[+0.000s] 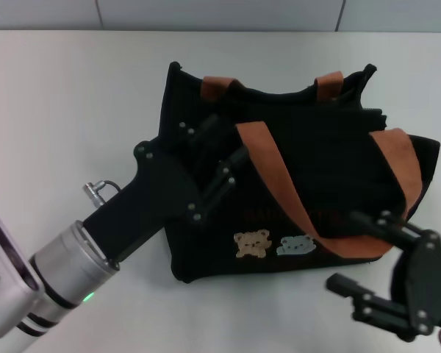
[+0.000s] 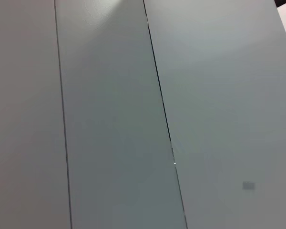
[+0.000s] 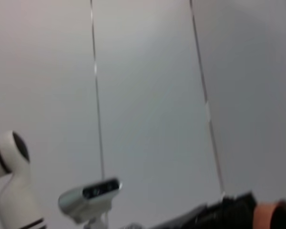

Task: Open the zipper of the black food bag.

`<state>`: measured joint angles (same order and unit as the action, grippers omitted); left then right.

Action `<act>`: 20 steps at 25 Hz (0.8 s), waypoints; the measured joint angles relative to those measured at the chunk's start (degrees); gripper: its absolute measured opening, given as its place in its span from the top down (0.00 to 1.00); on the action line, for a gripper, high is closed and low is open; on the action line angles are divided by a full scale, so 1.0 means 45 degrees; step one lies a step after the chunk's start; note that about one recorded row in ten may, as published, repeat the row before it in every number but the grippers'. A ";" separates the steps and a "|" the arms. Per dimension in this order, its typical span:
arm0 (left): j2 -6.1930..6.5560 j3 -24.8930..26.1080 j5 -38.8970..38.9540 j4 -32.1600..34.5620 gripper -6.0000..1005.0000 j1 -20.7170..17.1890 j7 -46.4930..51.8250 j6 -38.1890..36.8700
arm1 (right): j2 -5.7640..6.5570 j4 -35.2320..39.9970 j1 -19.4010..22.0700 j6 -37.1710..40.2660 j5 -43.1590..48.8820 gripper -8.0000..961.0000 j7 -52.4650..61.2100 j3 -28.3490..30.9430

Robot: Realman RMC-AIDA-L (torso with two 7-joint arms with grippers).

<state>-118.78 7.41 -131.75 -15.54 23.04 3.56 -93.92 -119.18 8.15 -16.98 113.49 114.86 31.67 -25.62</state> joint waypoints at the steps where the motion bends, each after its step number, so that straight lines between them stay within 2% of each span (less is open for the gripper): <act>1: 0.0009 -0.0007 -0.0007 0.0068 0.67 0.0000 0.0124 -0.0066 | 0.0000 0.0068 -0.0329 -0.0481 0.0350 0.24 0.0473 -0.0110; 7: 0.0045 -0.0058 -0.0526 0.1967 0.56 0.0255 0.2622 -0.1436 | -0.0012 0.0086 -0.1112 -0.1732 0.1076 0.23 0.1310 -0.0133; 8: 0.0055 -0.0060 -0.0720 0.2414 0.54 0.0334 0.3079 -0.1747 | -0.0020 0.0088 -0.1253 -0.2063 0.1075 0.23 0.1398 -0.0103; 9: 0.0075 -0.0090 -0.1281 0.3598 0.52 0.0466 0.3990 -0.2689 | -0.0022 0.0090 -0.1454 -0.2478 0.1049 0.23 0.1547 -0.0040; 12: 0.0082 -0.0114 -0.1581 0.4357 0.29 0.0475 0.4280 -0.3369 | -0.0023 0.0098 -0.1710 -0.2951 0.0952 0.23 0.1834 0.0107; 16: 0.0181 -0.0198 -0.1793 0.5398 0.17 0.0094 0.4454 -0.4338 | -0.0071 -0.0100 -0.2392 -0.4246 0.0598 0.23 0.2067 0.0907; 18: 0.0228 -0.0348 -0.1797 0.5482 0.17 0.0036 0.4586 -0.4379 | -0.0084 -0.0238 -0.2531 -0.4483 0.0518 0.23 0.2048 0.1106; 20: 0.0316 -0.1530 -0.1796 0.5757 0.17 0.0098 0.5108 -0.4396 | -0.0096 -0.0594 -0.2868 -0.4887 0.0217 0.23 0.1829 0.1562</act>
<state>-117.36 0.52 -139.84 10.36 23.48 26.55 -113.70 -119.61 5.48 -29.89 91.50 115.83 39.91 -18.59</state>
